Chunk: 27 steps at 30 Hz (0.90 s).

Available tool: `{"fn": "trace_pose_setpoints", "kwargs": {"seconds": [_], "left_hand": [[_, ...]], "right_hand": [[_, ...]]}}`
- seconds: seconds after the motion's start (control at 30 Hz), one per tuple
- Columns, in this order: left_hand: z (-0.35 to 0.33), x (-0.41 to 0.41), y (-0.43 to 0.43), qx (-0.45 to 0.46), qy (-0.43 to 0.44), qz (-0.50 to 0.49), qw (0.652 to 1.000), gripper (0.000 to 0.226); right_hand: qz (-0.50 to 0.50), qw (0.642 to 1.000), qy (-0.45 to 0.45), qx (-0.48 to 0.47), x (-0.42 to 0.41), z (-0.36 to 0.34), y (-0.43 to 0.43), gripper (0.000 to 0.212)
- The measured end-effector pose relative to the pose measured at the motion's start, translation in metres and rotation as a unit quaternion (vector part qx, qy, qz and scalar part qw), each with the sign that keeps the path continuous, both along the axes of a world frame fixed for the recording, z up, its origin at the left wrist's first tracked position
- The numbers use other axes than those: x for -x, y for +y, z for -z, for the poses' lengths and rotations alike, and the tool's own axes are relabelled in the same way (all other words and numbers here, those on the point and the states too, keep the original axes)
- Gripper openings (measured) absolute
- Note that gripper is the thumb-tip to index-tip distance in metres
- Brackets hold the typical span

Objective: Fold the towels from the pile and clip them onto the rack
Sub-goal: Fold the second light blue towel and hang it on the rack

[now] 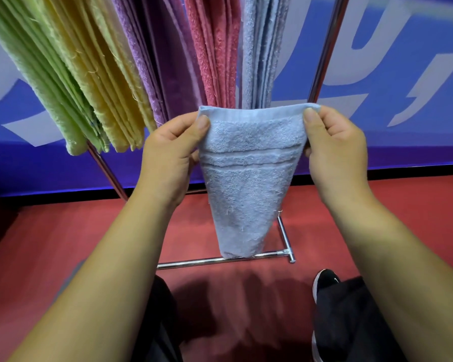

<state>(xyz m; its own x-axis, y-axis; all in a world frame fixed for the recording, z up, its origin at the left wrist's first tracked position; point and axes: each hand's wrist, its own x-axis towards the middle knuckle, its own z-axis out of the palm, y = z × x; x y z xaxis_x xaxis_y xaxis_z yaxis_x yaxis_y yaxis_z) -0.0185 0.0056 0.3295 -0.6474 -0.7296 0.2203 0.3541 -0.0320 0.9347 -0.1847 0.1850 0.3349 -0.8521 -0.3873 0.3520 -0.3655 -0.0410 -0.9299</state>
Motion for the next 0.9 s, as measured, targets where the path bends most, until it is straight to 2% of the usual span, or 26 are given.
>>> {"fn": "trace_pose_setpoints", "kwargs": {"seconds": [0.23,0.4,0.57,0.73,0.9], "left_hand": [[0.007,-0.001,-0.010,-0.002,-0.023,-0.074,0.997,0.011],[0.006,0.002,-0.009,-0.052,-0.006,-0.074,0.996,0.020],[0.007,0.002,-0.006,-0.085,-0.028,-0.084,0.993,0.020],[0.006,0.005,0.006,-0.082,-0.060,-0.137,0.985,0.019],[0.000,0.008,0.023,-0.039,-0.062,-0.141,0.987,0.014]], "right_hand": [[-0.036,0.999,-0.025,-0.014,-0.001,0.005,-0.006,0.027],[-0.020,0.999,-0.012,-0.025,-0.004,0.007,-0.008,0.024],[-0.019,0.999,-0.030,-0.028,-0.006,0.010,-0.012,0.026],[-0.025,0.998,-0.058,-0.010,-0.013,0.011,-0.018,0.026],[-0.031,0.998,-0.062,0.005,-0.022,0.008,-0.023,0.028]]}}
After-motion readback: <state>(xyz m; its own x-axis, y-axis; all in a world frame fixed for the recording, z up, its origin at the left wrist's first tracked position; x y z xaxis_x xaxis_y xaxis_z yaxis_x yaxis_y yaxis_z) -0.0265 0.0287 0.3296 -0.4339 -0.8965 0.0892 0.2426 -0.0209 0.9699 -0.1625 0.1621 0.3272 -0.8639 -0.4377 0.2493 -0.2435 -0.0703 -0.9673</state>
